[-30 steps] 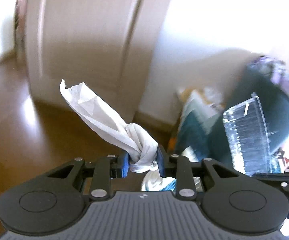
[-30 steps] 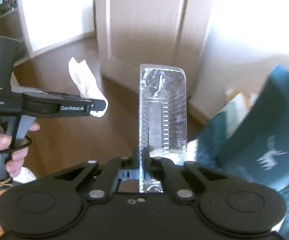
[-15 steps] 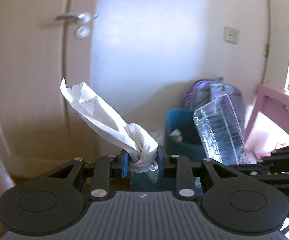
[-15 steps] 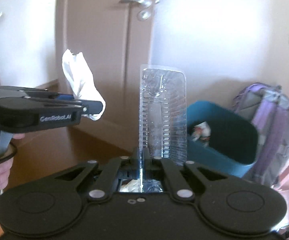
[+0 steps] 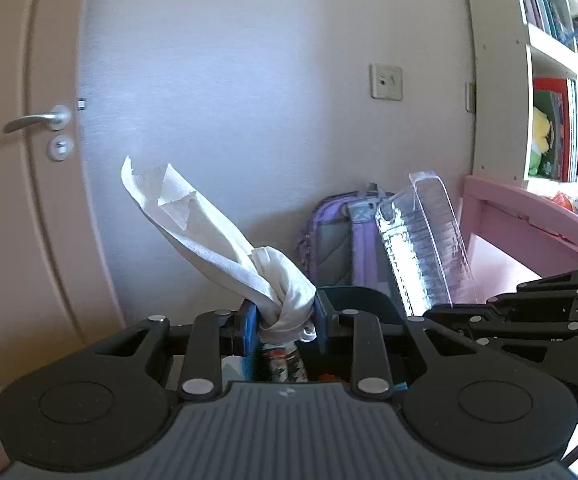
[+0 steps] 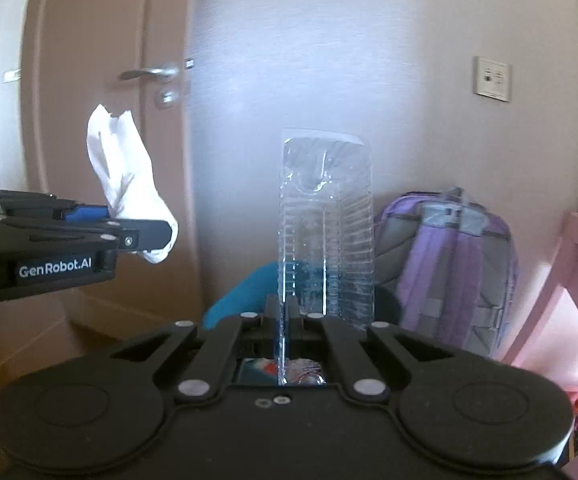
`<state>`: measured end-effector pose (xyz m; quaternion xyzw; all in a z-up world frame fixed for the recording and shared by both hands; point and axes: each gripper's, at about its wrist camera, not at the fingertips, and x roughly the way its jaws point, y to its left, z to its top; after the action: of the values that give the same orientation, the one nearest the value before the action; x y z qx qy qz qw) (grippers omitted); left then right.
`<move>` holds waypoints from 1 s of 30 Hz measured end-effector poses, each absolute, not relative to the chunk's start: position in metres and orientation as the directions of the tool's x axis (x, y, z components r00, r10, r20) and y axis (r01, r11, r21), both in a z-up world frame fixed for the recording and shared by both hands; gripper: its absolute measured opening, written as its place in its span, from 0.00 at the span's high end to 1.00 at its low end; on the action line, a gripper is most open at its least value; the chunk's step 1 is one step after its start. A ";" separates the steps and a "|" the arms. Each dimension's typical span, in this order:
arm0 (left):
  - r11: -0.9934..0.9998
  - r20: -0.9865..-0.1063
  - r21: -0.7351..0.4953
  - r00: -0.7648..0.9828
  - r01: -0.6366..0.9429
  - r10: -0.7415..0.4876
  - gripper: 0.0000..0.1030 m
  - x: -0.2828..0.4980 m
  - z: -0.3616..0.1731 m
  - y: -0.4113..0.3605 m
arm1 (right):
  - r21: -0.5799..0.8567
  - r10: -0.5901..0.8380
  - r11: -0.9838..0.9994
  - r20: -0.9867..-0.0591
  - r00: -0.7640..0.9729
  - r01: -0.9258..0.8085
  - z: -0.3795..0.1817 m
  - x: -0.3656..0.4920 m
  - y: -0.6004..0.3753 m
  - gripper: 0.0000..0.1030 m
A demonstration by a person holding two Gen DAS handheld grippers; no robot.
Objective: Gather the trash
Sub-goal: 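Carry white tissue and clear plastic tray up over the teal bin, then open left tool dropping tissue while right tool drops plastic tray into bin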
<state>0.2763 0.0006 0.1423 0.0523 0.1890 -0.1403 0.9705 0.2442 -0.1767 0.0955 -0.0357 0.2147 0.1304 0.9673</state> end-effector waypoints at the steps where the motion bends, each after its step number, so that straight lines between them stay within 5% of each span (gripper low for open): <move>1: 0.952 -0.391 0.048 0.883 0.301 -0.259 0.73 0.283 0.142 -0.005 | -0.015 0.225 0.967 -0.420 0.879 -0.254 0.098 0.238 -0.178 0.99; 16: 0.951 -0.620 0.026 0.752 0.307 -0.226 0.73 0.388 0.072 -0.056 | 0.036 0.231 0.970 -0.459 0.858 -0.242 0.044 0.299 -0.202 0.99; 30: 0.956 -0.738 0.000 0.645 0.293 -0.198 0.73 0.450 0.020 -0.062 | 0.000 0.243 0.959 -0.521 0.818 -0.285 0.010 0.328 -0.186 0.99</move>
<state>0.4500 -0.0616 0.0197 0.0598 0.3987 -0.1357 0.9050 0.3279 -0.1856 0.0100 -0.0387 0.2680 0.1386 0.9526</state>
